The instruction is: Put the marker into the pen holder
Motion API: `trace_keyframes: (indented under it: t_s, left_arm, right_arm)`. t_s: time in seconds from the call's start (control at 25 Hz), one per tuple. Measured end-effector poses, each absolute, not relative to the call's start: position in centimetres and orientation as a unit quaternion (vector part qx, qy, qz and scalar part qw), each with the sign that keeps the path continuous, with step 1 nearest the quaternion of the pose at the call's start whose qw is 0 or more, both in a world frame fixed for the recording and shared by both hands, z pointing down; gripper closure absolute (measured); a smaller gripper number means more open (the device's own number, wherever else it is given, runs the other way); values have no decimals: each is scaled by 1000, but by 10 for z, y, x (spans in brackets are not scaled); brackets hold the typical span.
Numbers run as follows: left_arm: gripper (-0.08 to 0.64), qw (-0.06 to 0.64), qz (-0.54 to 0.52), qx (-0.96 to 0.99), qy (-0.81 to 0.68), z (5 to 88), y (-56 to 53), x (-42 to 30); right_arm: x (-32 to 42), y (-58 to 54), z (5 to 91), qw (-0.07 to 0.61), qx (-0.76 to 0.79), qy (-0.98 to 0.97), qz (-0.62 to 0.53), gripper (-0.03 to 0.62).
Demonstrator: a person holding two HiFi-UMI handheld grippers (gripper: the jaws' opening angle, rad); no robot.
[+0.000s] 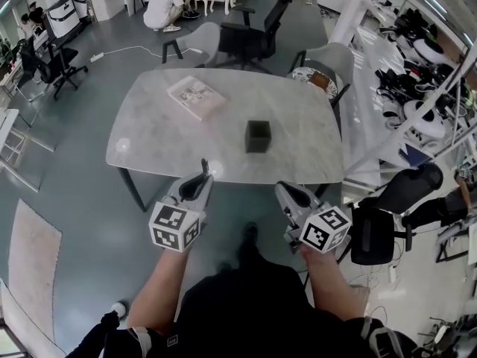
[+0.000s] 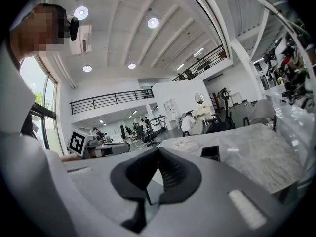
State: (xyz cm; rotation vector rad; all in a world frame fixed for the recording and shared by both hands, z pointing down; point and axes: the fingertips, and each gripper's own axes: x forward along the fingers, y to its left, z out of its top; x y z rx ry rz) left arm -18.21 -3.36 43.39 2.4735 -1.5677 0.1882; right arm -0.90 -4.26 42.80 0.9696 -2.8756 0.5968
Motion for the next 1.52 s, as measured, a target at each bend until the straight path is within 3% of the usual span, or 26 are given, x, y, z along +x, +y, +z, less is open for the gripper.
trace_keyframes:
  t_s: [0.72,1.04,1.52]
  left_arm:
    - [518,135,103,826,-538,460,-248,-125]
    - [518,141,96,833,-526,462,-299,-92]
    - [518,211,49,855,-472,510,-366,-73]
  right_arm:
    - [21,-264,456,9,274,-932,238,589]
    - [28,-300,452,-1,255,-936,243,589]
    - [34,-336,477,12,300,-914,272,589]
